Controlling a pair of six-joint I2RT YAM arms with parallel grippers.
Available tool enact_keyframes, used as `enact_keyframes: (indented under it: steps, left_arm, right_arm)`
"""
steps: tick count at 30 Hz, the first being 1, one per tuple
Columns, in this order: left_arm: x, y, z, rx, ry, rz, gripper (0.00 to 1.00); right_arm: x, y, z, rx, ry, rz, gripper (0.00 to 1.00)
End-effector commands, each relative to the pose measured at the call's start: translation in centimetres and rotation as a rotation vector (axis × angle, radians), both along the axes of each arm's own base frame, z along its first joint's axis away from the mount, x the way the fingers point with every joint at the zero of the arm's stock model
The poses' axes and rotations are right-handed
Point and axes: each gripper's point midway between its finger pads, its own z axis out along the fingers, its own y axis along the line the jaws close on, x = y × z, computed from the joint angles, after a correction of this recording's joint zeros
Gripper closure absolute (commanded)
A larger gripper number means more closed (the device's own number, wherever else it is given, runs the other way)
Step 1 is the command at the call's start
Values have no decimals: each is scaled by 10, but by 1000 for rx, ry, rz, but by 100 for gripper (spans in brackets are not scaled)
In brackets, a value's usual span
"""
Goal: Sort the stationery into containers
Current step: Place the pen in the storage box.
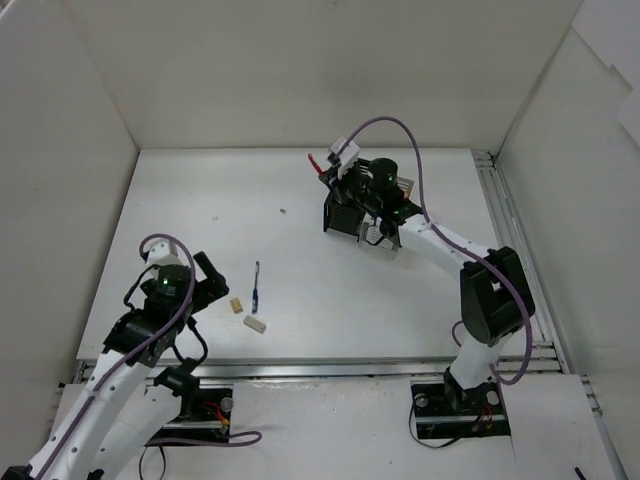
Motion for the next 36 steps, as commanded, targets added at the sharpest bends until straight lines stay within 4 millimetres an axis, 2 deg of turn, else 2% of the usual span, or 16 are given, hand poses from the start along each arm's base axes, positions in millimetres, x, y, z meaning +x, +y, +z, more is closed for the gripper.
enact_keyframes:
  steps: [1, 3, 5, 7, 9, 14, 17, 18, 19, 20, 25, 26, 29, 31, 33, 36]
  left_arm:
    - [25, -13, 31, 3, -66, -56, 0]
    - [32, -23, 26, 17, -42, -118, 0]
    - [38, -32, 20, 27, -17, -173, 0]
    - [43, -43, 19, 34, -11, -245, 0]
    - [48, -56, 13, 37, 17, -321, 0]
    - [58, -73, -3, 33, 82, -401, 0]
    - [64, -79, -20, 41, 145, -432, 0]
    - [66, -80, -21, 41, 153, -433, 0]
    - [67, -81, -24, 43, 165, -435, 0]
    - [69, -81, -29, 50, 184, -431, 0]
    - [69, -84, -43, 67, 235, -441, 0]
    - [70, -84, -45, 71, 241, -445, 0]
    - [71, -92, -48, 80, 256, -468, 0]
    - [71, -94, -51, 88, 268, -473, 0]
    - [72, -96, -56, 104, 285, -485, 1]
    - [73, -101, -63, 125, 311, -502, 4]
  right_arm:
    - [39, -15, 55, 216, -95, -124, 100]
    - [55, -27, 54, 237, -106, -156, 100]
    - [62, -33, 54, 258, -103, -164, 100]
    - [70, -41, 45, 264, -85, -175, 100]
    - [72, -45, 37, 260, -79, -173, 100]
    - [72, -55, 9, 230, -44, -182, 100]
    - [74, -61, 7, 262, -14, -215, 100]
    - [69, -55, 7, 265, -5, -179, 97]
    - [71, -59, 3, 273, 10, -184, 94]
    - [69, -59, 2, 272, 16, -174, 85]
    - [55, -61, -4, 263, 40, -129, 64]
    - [52, -62, -3, 264, 38, -129, 57]
    - [44, -65, 9, 275, 23, -127, 46]
    - [33, -66, 22, 283, 3, -107, 43]
    - [22, -67, 34, 292, -14, -90, 34]
    - [9, -71, 51, 309, -38, -92, 2]
